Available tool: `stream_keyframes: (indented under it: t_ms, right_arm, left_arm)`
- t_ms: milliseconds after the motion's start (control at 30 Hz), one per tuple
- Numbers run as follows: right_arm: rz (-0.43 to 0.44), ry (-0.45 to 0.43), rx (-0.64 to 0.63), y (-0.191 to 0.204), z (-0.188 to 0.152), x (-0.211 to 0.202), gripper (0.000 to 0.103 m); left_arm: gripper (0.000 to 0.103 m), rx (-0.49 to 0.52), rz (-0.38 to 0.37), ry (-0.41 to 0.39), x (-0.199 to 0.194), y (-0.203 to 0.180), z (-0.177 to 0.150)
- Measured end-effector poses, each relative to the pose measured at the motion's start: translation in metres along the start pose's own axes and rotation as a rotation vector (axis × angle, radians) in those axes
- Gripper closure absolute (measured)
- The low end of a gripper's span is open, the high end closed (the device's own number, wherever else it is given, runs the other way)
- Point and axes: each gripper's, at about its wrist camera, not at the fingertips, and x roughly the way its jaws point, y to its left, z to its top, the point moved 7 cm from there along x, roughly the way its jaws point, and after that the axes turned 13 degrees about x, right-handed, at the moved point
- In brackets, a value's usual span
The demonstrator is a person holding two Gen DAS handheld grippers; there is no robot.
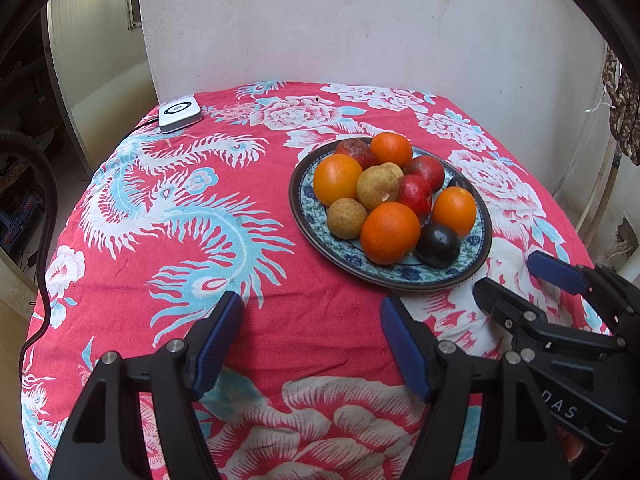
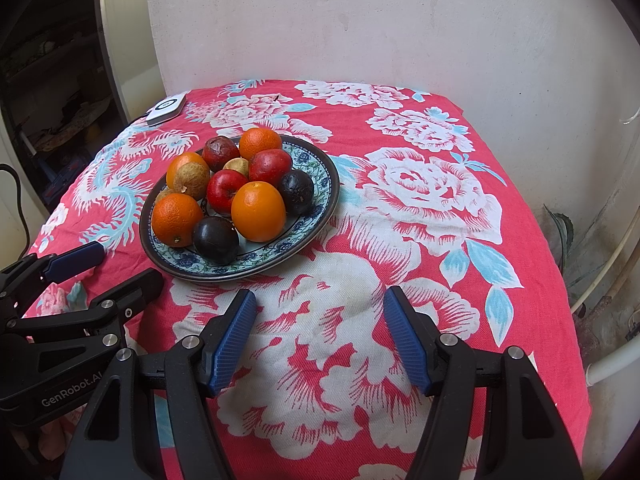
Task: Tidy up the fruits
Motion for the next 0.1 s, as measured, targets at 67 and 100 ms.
stream_keyframes:
  t_ms: [67, 100]
  right_arm:
    - [0.0, 0.0, 0.0, -0.0003, -0.0001, 0.0, 0.035]
    - [0.0, 0.0, 0.0, 0.0001, 0.0, 0.0, 0.035]
  left_arm:
    - [0.028, 0.0, 0.0, 0.0, -0.0003, -0.0002, 0.0002]
    - [0.028, 0.0, 0.0, 0.0, -0.0002, -0.0002, 0.0001]
